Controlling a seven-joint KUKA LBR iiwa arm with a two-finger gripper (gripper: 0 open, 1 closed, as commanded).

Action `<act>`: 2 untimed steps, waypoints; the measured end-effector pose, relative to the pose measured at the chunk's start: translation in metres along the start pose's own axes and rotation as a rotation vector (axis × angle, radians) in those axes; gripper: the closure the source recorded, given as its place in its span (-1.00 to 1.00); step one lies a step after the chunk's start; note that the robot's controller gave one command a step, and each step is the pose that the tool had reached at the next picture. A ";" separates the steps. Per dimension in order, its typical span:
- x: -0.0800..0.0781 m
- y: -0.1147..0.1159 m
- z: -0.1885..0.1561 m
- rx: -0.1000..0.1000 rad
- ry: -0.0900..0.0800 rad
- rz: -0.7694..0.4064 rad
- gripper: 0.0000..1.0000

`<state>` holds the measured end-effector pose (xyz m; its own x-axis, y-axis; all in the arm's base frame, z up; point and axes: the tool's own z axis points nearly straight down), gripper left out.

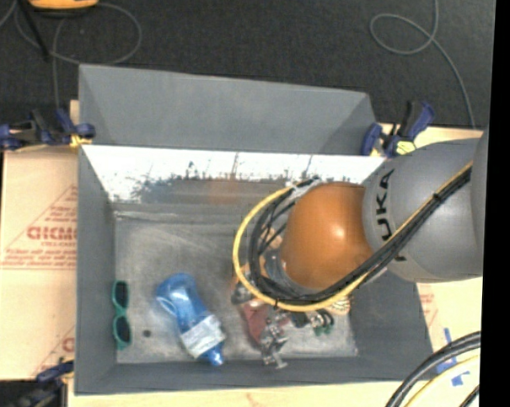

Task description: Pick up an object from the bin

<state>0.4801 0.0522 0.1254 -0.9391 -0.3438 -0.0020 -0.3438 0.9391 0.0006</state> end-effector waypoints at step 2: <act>-0.008 -0.047 0.052 0.004 -0.012 -0.026 1.00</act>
Offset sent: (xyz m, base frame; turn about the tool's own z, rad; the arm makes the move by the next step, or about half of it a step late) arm 0.0000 0.0000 0.0000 0.0000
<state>0.5042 0.0111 0.0732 -0.9296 -0.3683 -0.0139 -0.3683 0.9297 -0.0041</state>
